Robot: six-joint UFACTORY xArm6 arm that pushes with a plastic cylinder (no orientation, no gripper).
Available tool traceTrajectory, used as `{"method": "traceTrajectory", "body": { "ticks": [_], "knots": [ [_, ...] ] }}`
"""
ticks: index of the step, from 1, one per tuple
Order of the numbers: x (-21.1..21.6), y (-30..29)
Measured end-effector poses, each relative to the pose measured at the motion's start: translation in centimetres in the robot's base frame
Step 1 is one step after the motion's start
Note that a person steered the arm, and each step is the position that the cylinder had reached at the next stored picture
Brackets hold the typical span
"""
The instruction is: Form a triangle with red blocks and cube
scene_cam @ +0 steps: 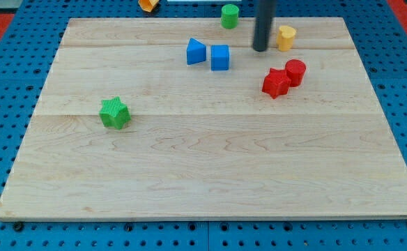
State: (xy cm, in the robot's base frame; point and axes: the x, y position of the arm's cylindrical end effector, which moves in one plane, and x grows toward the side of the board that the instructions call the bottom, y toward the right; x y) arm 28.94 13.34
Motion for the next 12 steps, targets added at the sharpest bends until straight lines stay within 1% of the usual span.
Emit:
{"method": "traceTrajectory", "body": {
  "ticks": [1, 2, 3, 4, 5, 6, 7, 8, 9, 10, 11, 12],
  "knots": [
    [5.1, 0.6],
    [9.5, -3.0],
    [11.2, 4.7],
    [6.7, 10.7],
    [4.4, 11.3],
    [1.0, 12.8],
    [-6.4, 8.6],
    [-9.8, 6.6],
    [-9.8, 5.9],
    [-9.8, 3.3],
    [-9.6, -9.9],
    [-3.7, -16.6]
  ]
}}
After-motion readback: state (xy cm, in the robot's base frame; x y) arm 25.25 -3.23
